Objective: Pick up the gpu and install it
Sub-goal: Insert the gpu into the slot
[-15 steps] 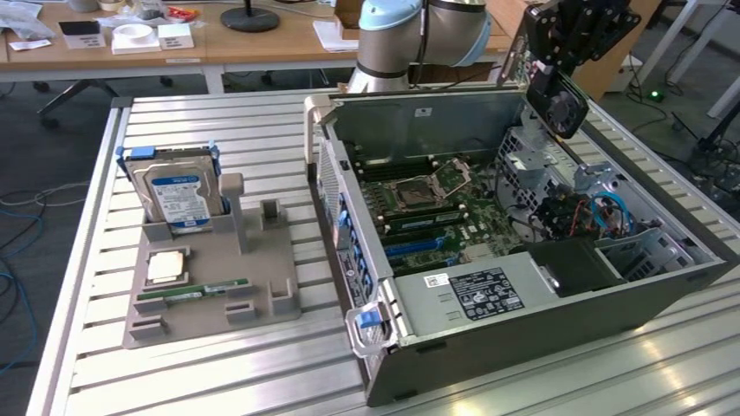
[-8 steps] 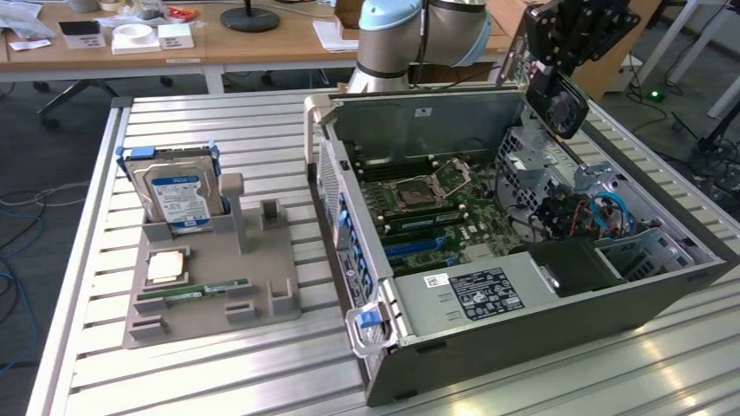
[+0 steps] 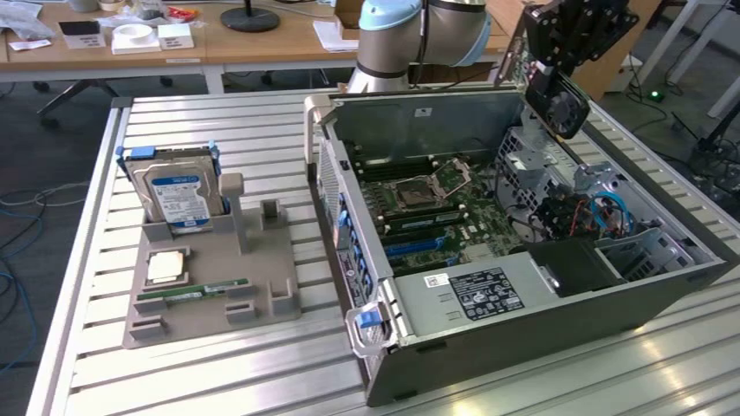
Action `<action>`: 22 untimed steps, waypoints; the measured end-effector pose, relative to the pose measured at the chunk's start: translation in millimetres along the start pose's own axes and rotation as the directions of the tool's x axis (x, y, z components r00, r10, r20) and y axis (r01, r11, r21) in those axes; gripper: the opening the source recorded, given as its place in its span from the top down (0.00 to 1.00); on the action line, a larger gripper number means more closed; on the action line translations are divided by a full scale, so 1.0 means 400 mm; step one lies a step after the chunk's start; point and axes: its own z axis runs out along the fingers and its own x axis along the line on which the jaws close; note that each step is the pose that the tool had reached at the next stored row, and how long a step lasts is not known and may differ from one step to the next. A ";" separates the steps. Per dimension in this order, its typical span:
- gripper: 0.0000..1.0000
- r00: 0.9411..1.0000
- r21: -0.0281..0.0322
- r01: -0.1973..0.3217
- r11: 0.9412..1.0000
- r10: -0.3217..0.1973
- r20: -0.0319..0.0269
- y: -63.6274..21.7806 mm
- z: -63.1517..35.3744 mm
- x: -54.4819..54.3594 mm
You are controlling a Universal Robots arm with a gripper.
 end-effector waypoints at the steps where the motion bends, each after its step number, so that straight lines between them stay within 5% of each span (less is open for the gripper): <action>1: 0.74 1.000 0.000 0.006 1.000 -0.006 0.000 0.000 0.000 0.000; 12: 0.74 0.995 -0.003 0.095 0.995 -0.095 -0.004 0.000 0.001 0.000; 22: 0.74 0.977 -0.007 0.214 0.977 -0.214 -0.009 0.000 0.002 0.000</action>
